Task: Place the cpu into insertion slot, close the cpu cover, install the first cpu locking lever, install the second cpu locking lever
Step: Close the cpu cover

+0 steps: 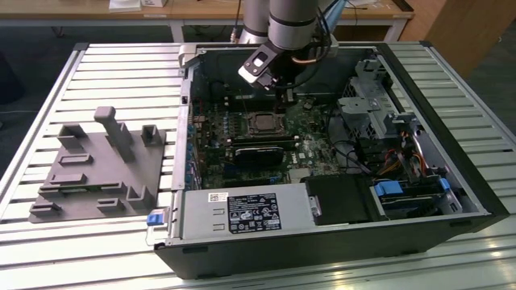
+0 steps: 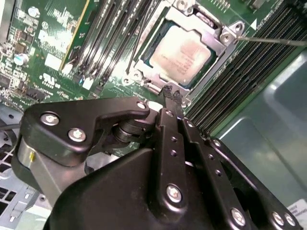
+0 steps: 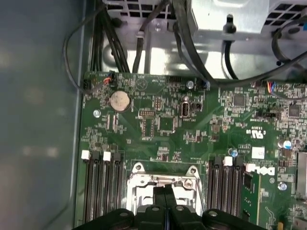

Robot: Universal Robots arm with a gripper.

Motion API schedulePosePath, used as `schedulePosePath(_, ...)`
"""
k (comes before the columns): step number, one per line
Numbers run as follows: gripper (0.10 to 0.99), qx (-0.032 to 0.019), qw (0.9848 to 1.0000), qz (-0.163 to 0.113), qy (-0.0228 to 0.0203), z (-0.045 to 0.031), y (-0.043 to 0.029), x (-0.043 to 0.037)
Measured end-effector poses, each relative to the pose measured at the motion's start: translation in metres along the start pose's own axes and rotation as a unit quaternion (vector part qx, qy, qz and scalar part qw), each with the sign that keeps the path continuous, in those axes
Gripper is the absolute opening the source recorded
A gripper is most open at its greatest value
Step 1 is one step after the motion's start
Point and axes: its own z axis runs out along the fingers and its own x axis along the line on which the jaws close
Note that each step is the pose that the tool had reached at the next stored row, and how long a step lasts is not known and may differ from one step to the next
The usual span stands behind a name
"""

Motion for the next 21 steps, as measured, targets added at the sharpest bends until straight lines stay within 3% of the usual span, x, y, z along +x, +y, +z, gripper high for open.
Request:
schedulePosePath(10, 0.106, 0.0, 1.0, 0.0, 0.0, 0.0007, -0.0129, 0.0005)
schedulePosePath(16, 0.106, 0.0, 1.0, 0.0, 0.0, 0.0005, -0.0244, 0.0009)
schedulePosePath(21, 0.106, 0.0, 1.0, 0.0, 0.0, 0.0006, -0.0285, 0.001)
